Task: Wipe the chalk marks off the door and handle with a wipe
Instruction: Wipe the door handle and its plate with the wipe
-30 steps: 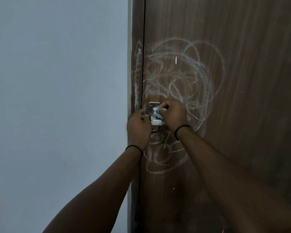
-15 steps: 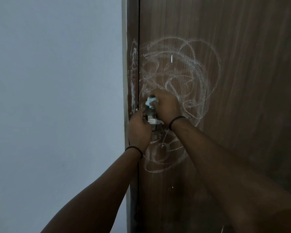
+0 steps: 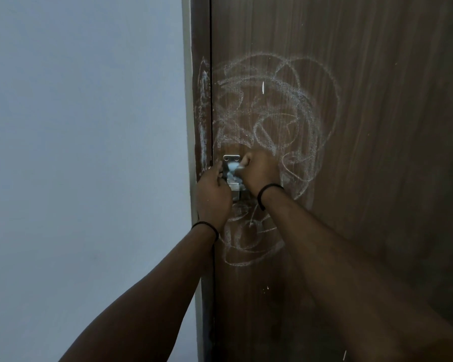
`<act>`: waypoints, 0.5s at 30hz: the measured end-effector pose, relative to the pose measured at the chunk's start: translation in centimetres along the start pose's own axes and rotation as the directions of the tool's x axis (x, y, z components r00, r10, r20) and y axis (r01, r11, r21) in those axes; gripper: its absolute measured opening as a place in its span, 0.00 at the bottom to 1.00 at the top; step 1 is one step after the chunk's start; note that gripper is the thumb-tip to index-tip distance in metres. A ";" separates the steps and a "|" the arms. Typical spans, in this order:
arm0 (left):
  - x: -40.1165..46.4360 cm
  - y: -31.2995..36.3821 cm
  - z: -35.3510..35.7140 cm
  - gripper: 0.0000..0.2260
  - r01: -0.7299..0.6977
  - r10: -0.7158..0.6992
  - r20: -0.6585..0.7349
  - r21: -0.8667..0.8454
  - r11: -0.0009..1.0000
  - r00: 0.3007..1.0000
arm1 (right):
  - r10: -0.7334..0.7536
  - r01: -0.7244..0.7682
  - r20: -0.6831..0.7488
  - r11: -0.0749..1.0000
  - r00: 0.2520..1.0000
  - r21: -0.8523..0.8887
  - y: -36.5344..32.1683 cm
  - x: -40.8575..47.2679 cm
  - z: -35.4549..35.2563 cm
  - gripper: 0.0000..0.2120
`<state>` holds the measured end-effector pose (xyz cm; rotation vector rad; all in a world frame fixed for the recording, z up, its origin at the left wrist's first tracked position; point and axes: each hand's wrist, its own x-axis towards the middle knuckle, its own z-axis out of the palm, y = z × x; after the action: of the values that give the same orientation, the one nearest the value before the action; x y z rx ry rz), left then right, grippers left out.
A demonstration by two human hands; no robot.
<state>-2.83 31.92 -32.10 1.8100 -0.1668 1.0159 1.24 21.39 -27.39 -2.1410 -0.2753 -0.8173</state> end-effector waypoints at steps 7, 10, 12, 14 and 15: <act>-0.2 -1.2 0.3 0.17 0.016 -0.016 0.006 -0.025 1.000 1.000 | -0.222 0.235 0.202 0.971 0.954 -0.042 -1.3 -0.5 0.9 0.06; -0.5 -1.8 0.0 0.16 0.017 -0.017 0.049 -0.006 1.000 0.999 | -0.212 0.277 0.331 0.947 0.920 -0.164 -1.3 -0.1 0.9 0.08; -0.5 -2.1 -0.4 0.16 -0.008 0.006 0.060 0.031 0.999 0.998 | -0.191 0.292 0.382 0.929 0.904 -0.227 -1.3 0.2 0.1 0.08; -0.4 -1.9 -0.6 0.14 -0.026 0.022 0.064 0.060 0.998 0.998 | -0.153 0.272 0.430 0.935 0.890 -0.230 -1.5 0.6 -1.2 0.06; -0.3 -1.8 -0.7 0.13 -0.029 0.025 0.064 0.066 0.997 0.998 | -0.140 0.265 0.459 0.939 0.877 -0.220 -1.6 0.8 -1.9 0.05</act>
<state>-2.42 33.23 -33.49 1.9064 -0.1982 0.9946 0.25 20.93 -25.05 -2.5863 -0.6661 -0.4953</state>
